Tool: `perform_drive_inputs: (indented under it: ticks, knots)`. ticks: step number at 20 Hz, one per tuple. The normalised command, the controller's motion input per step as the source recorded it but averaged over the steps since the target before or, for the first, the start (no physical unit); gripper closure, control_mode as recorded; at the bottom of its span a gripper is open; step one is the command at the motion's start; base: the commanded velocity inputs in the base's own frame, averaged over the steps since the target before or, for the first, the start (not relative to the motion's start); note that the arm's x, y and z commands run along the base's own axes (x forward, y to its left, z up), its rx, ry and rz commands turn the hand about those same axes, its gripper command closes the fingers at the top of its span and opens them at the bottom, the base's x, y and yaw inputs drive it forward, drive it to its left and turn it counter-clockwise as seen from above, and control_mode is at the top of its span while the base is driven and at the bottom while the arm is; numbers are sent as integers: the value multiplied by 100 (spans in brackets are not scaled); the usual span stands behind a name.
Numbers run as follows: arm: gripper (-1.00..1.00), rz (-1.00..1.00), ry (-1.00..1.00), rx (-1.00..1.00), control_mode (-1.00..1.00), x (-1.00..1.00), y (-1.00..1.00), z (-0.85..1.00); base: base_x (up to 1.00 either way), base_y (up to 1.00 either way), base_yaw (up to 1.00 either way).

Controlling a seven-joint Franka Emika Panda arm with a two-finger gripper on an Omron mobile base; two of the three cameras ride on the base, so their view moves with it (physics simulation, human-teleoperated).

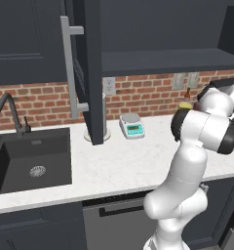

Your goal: Pick up the bowls on the counter and stack them on top of one another in the open cabinet. Place the smaller bowl on top of the larger bowl.

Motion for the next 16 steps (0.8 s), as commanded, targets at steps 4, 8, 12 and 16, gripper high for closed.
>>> perform_drive_inputs:
  ticks: [4, 8, 12, 16]
  knots:
    - [100, 0, 0, -10, -100, 16, 0, -55, 0, 0, 0]
    - [100, 0, 0, -7, -100, 26, 0, -43, 0, 0, 0]
    - [100, 0, 0, -3, -100, 38, 0, -29, 0, 0, 0]
    - [100, 0, -1, 0, -100, 38, 0, -24, 0, 0, 0]
